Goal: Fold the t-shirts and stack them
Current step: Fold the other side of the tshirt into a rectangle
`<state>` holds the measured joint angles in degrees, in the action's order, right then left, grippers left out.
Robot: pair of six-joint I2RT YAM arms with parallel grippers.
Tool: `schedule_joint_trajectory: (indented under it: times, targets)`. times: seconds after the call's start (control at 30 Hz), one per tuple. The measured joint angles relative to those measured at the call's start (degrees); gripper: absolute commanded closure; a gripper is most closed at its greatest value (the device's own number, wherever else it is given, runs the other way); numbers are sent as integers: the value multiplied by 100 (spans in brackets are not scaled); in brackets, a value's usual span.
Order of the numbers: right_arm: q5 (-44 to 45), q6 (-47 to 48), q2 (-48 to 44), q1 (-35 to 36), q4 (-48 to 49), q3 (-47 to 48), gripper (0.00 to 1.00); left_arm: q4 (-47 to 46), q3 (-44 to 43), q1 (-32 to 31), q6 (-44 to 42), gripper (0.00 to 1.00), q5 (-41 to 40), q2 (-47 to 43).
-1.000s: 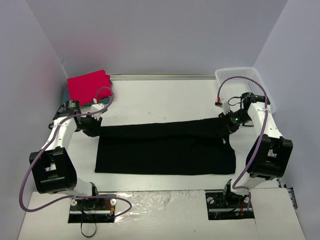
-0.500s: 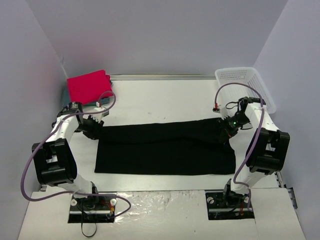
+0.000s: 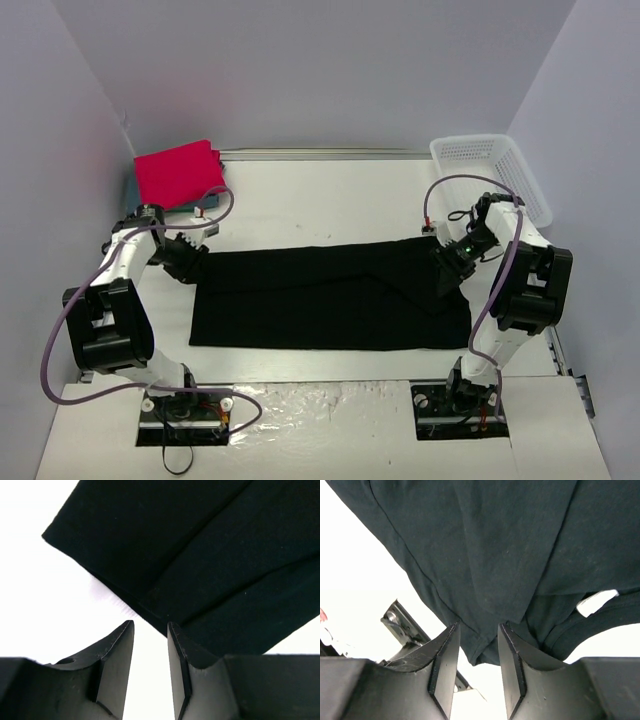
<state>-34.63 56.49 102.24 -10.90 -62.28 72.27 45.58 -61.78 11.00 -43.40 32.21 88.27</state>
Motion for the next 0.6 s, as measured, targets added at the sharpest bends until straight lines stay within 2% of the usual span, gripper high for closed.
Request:
schedule_joint_trajectory:
  times: [0.17,0.23,0.33,0.6]
  targets:
    - [149,111,7,-7,-122,61,65,122,-184,24,68,68,-11,-302]
    - [140,146,35,-24,-122,219,60,94,-256,48,254,68,-15,-540]
    - [15,203,227,-37,-140,649,60,-48,-275,105,645,68,-15,-955]
    - [-472,234,1952,127,-164,1969,61,-304,-337,188,1429,68,-105,-1399]
